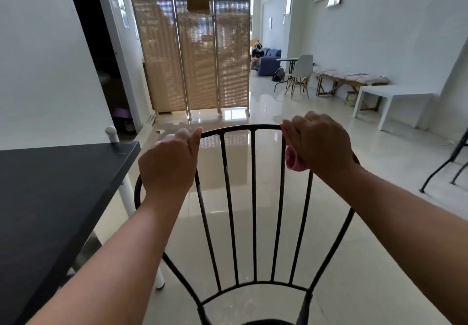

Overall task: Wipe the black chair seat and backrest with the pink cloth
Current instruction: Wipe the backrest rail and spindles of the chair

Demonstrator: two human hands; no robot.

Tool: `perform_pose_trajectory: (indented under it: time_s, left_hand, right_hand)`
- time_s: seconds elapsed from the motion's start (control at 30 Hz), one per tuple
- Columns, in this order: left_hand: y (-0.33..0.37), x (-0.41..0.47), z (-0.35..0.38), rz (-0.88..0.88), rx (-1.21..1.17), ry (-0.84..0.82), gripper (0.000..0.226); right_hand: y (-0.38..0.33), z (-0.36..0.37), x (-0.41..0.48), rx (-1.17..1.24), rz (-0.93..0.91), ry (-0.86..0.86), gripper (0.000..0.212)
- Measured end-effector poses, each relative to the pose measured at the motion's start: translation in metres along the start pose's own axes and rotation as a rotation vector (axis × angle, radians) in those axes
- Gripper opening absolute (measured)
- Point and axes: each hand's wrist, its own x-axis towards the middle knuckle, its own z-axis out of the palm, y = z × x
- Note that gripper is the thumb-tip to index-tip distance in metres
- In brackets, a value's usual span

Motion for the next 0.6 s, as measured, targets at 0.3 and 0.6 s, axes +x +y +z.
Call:
perform_pose_trajectory:
  time_s: [0.3,0.6]
  left_hand:
    - [0.002,0.001,-0.001,0.0,-0.026,-0.014,0.061]
    - [0.004,0.0,0.002,0.014,-0.011,0.003,0.062]
  right_hand:
    - [-0.065,0.009,0.025,0.039,0.05,-0.023,0.046]
    - [0.047,-0.005,-0.02,0.05,0.105,-0.051,0.056]
